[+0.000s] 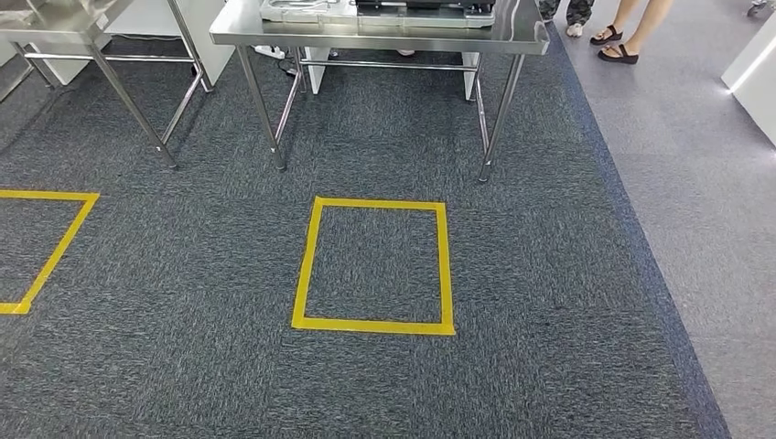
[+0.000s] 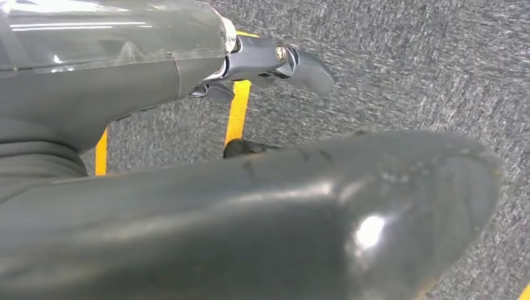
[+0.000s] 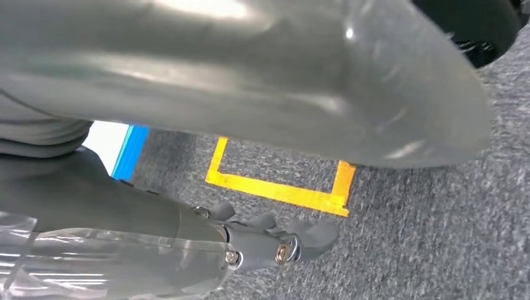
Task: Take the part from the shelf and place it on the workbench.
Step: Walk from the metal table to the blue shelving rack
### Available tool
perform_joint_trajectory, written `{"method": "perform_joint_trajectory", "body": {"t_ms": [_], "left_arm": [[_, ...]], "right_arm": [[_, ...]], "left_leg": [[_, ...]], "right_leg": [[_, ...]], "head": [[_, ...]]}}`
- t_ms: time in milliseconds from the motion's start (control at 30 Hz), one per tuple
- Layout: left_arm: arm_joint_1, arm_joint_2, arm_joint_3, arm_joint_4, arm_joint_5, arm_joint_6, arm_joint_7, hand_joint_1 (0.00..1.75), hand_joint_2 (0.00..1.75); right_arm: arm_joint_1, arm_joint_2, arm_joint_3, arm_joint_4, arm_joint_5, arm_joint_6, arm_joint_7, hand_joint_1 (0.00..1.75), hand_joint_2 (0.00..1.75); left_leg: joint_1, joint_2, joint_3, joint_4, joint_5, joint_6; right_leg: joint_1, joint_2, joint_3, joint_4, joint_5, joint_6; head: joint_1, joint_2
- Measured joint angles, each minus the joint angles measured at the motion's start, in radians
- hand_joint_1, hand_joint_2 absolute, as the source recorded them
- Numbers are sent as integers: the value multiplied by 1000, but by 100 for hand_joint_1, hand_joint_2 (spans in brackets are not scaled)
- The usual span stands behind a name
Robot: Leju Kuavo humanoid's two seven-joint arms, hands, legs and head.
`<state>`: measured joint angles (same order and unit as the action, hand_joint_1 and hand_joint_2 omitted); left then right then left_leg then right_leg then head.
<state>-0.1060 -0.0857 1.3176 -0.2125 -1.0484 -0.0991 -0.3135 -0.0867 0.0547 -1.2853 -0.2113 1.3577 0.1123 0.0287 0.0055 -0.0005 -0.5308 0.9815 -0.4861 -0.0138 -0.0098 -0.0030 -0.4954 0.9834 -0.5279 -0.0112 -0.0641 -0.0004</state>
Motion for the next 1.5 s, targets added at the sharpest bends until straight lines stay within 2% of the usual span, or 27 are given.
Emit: {"method": "perform_joint_trajectory", "body": {"t_ms": [67, 100, 200, 233, 267, 333, 400, 500, 567, 600, 633, 700, 733, 767, 800, 867, 900, 933, 1033, 1100, 1200, 1267, 1300, 1333, 1400, 1433, 1500], "left_arm": [[0, 0, 0, 0, -1, 0, -3, 0, 0], [-1, 0, 0, 0, -2, 0, -4, 0, 0], [1, 0, 0, 0, -3, 1, -6, 0, 0], [4, 0, 0, 0, -4, 1, -6, 0, 0], [6, 0, 0, 0, -4, 2, -6, 0, 0], [8, 1, 0, 0, -4, 3, -7, 0, 0], [9, 3, 0, 0, -4, 3, -8, 0, 0], [10, 6, -1, 0, -2, 5, -8, 0, 0], [10, 6, -1, 0, -2, 9, -8, 0, 0], [9, 6, 0, 0, -2, 10, -8, 0, 0], [8, 6, 0, 0, -2, 12, -7, 0, 0], [7, 6, 0, 0, -2, 15, -7, 0, 0], [7, 6, 0, 0, -2, 17, -6, 0, 0], [8, 6, 0, 0, -2, 18, -5, 0, 0], [8, 6, 0, 0, -1, 19, -5, 0, 0], [10, 5, 0, 0, 1, 20, -5, 0, 0], [9, 4, 0, 0, 2, 20, -8, 0, 0], [7, 4, 0, 0, 2, 20, -12, 0, 0], [4, 5, 0, 0, 4, 19, -32, 0, 0], [4, 4, 0, 0, 6, 18, -43, 0, 0], [3, 3, 0, 0, 10, 17, -54, 0, 0], [4, 3, 0, 0, 12, 17, -55, 0, 0], [5, 3, 0, 0, 12, 17, -55, 0, 0], [5, 3, 0, 0, 12, 17, -56, 0, 0], [3, 3, 0, 0, 12, 17, -56, 0, 0], [2, 3, -1, 0, 12, 17, -56, 0, 0], [0, 3, -1, 0, 12, 17, -57, 0, 0]], "right_arm": [[2, 1, 0, 0, 0, 0, 0, 0, 0], [3, 1, 0, 0, 0, 0, 0, 0, 0], [3, 1, 0, 0, 0, 0, 0, 0, 0], [4, 1, 0, 0, -1, 0, 0, 0, 0], [4, 1, 0, 0, -1, 0, 0, 0, 0], [6, 1, 0, 0, -1, 0, 0, 0, 0], [8, 4, 0, 1, -1, 0, 0, 0, 0], [1, 10, 0, 3, -1, 0, 0, 0, 0], [-4, 10, 0, 3, -1, -3, -1, 0, 0], [-5, 10, 0, 3, -2, -4, -1, 0, 0], [-6, 9, 0, 3, -2, -6, -2, 0, 0], [-4, 9, 0, 3, -3, -9, -2, 0, 0], [-3, 8, 0, 3, -4, -11, -2, 0, 0], [-1, 7, 0, 3, -5, -13, -2, 0, 0], [1, 5, 0, 3, -6, -14, -2, 0, 0], [5, 3, 0, 3, -8, -14, -2, 0, 0], [6, 2, 0, 4, -9, -14, -2, 0, 0], [6, 2, 0, 4, -10, -14, -2, 0, 0], [4, 2, 0, 5, -13, -15, -2, 0, 0], [5, 2, 0, 5, -14, -15, -2, 0, 0], [5, 1, 0, 5, -15, -17, -2, 0, 0], [5, 1, 0, 5, -15, -17, -2, 0, 0], [5, 1, 0, 5, -15, -17, -2, 0, 0], [4, 1, 0, 5, -15, -17, -2, 0, 0], [4, 1, 0, 5, -15, -17, -2, 0, 0], [4, 1, 0, 5, -15, -17, -2, 0, 0], [3, 1, -1, 5, -15, -17, -2, 0, 0]], "left_leg": [[3, 0, -6, 30, -10, -11], [5, 0, -26, 73, -25, -15], [7, 0, -158, 279, -83, -22], [7, 1, -199, 321, -77, -22], [6, 0, -222, 324, -48, -20], [1, 0, -211, 215, 57, -5], [-7, -1, -179, 119, 120, 15], [-21, -2, -167, 102, 109, 35], [-16, -3, -142, 67, 93, 44], [-12, -3, -124, 45, 88, 47], [-8, -4, -104, 23, 83, 49], [-7, -4, -78, 6, 74, 48], [-6, -5, -68, 4, 67, 47], [-5, -5, -58, 5, 59, 44], [-4, -7, -47, 7, 50, 41], [-1, -9, -27, 13, 33, 32], [-1, -10, -23, 19, 26, 26], [-2, -11, -22, 23, 21, 20], [-3, -11, -25, 28, 17, 5], [0, -8, -36, 56, -3, -5], [4, -5, -119, 238, -91, -14], [4, -5, -167, 332, -113, -15], [4, -5, -164, 322, -95, -13], [4, -5, -141, 271, -61, -9], [2, -5, -72, 125, 0, 1], [0, -5, -47, 73, 14, 5], [-5, -5, -32, 40, 12, 13]], "right_leg": [[-2, 0, 15, -5, -1, -13], [-4, -1, 26, -7, -2, -18], [-2, -1, 56, -8, -30, -24], [0, 0, 70, -8, -42, -24], [0, 2, 86, -8, -56, -23], [3, 4, 128, -8, -85, -20], [4, 6, 155, -11, -110, -10], [-2, 7, 172, -33, -124, 11], [-4, 6, 194, -57, -134, 18], [-4, 5, 189, -39, -148, 21], [-4, 5, 161, 14, -169, 22], [-5, 6, 57, 171, -211, 26], [-6, 5, 6, 231, -211, 30], [-7, 5, -29, 250, -186, 35], [-10, 5, -46, 229, -139, 41], [-17, 5, -41, 122, -30, 51], [-18, 5, -32, 73, 2, 51], [-16, 6, -28, 46, 14, 45], [-10, 8, -28, 36, 9, 16], [-11, 6, -26, 31, 12, 2], [-9, 3, -23, 29, 12, -9], [-6, 2, -20, 29, 10, -11], [-5, 2, -17, 29, 9, -11], [-5, 3, -13, 29, 7, -10], [-3, 3, -6, 30, 2, -5], [-1, 3, -5, 30, 0, 0], [1, 4, -5, 27, -1, 12]], "head": [[0, 0], [0, 0], [0, 0], [0, 0], [0, 0], [0, 0], [0, 0], [1, 0], [1, 0], [1, 0], [1, 0], [1, 0], [1, 0], [1, 0], [1, 0], [1, 0], [1, 0], [1, 0], [1, 0], [1, 0], [0, 0], [0, 0], [0, 0], [0, 0], [0, 0], [0, 0], [0, 0]]}}
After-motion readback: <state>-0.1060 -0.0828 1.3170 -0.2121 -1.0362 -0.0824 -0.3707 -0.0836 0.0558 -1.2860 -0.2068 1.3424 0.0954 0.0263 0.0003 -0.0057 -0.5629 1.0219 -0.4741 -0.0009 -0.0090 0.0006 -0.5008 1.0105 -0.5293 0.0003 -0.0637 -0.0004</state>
